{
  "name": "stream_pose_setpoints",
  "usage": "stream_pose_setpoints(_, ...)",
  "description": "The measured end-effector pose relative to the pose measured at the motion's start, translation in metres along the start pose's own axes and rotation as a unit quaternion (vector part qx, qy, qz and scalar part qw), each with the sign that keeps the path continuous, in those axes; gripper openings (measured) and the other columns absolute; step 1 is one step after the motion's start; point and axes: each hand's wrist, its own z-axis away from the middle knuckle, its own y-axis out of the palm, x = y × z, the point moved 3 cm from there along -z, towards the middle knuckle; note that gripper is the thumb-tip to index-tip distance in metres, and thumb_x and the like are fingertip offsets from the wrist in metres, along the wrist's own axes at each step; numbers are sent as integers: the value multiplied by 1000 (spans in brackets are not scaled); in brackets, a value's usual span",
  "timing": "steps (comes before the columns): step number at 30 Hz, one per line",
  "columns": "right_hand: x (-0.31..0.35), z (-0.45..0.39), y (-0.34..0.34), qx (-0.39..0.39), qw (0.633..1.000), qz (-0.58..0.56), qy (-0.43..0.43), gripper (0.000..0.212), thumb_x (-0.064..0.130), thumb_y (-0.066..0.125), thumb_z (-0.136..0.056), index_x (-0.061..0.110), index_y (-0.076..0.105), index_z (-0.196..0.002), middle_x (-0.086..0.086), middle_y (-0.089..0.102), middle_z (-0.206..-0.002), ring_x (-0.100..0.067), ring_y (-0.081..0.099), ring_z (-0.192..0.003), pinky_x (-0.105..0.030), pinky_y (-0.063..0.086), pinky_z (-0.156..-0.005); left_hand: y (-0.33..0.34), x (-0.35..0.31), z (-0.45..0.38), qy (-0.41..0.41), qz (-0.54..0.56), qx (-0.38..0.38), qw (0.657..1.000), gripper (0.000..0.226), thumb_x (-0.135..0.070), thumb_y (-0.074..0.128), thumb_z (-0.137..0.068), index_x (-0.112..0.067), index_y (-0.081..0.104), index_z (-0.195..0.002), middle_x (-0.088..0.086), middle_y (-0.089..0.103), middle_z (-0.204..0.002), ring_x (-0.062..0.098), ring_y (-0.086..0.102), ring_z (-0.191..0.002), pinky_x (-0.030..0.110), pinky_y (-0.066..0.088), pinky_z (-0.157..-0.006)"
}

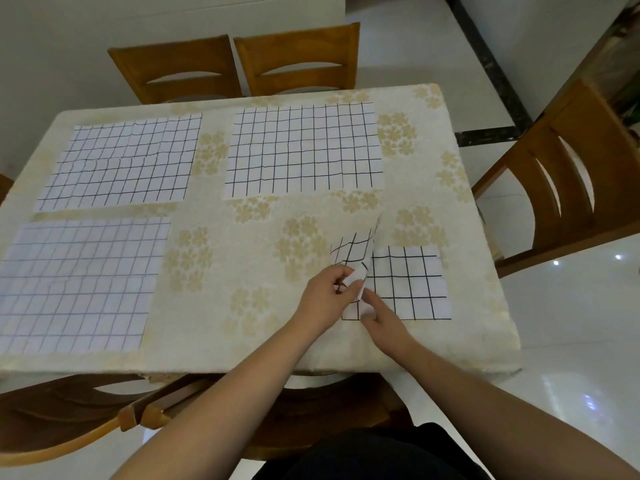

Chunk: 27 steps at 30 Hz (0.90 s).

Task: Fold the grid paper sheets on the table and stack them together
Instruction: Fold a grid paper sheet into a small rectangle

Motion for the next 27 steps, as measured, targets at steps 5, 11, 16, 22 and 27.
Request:
stream_pose_setpoints(5, 5, -1, -41, -123, 914, -359, 140, 36, 37, 34, -104, 16, 60, -116, -4, 68, -102, -18, 66, -88, -37, 48, -91, 36, -19, -8, 44, -76, 29, 996, 26, -26, 64, -91, -11, 65, -113, -4, 61, -99, -4, 52, -66, 3, 37, -63)
stream_pose_setpoints(11, 20, -2, -100, -107, 920, -328, 186, 46, 56, 43, -95, 14, 61, -94, -6, 67, -90, -22, 65, -82, -40, 55, -86, 75, -25, -14, 86, -148, 66, 983, 30, -27, 60, -93, -9, 64, -117, 5, 63, -112, 18, 63, -91, 27, 49, -81)
stream_pose_setpoints(16, 22, -10, -124, -66, 968, -160, 184, 31, 36, 65, -89, 5, 69, -88, -7, 71, -81, -17, 68, -69, -30, 59, -68, 99, -23, -21, 114, -173, 77, 975, 27, -22, 58, -93, -9, 63, -117, 6, 61, -111, 22, 61, -94, 28, 45, -78)
stream_pose_setpoints(22, -1, -28, -146, -134, 982, 87, 104, 42, 18, 62, -86, 15, 32, -56, -3, 29, -55, -19, 34, -53, -36, 34, -52, 110, -16, -20, 226, -210, 65, 949, 37, -37, 50, -95, -14, 59, -123, 2, 59, -121, 16, 52, -113, 25, 38, -97)
stream_pose_setpoints(27, -32, -32, -153, -168, 975, 78, 125, 47, 24, 64, -89, 18, 30, -57, 2, 28, -53, -16, 29, -51, -31, 20, -52, 92, 28, -19, 215, -283, 10, 934, 47, -35, 46, -96, -14, 50, -137, 6, 52, -139, 18, 44, -129, 30, 34, -109)
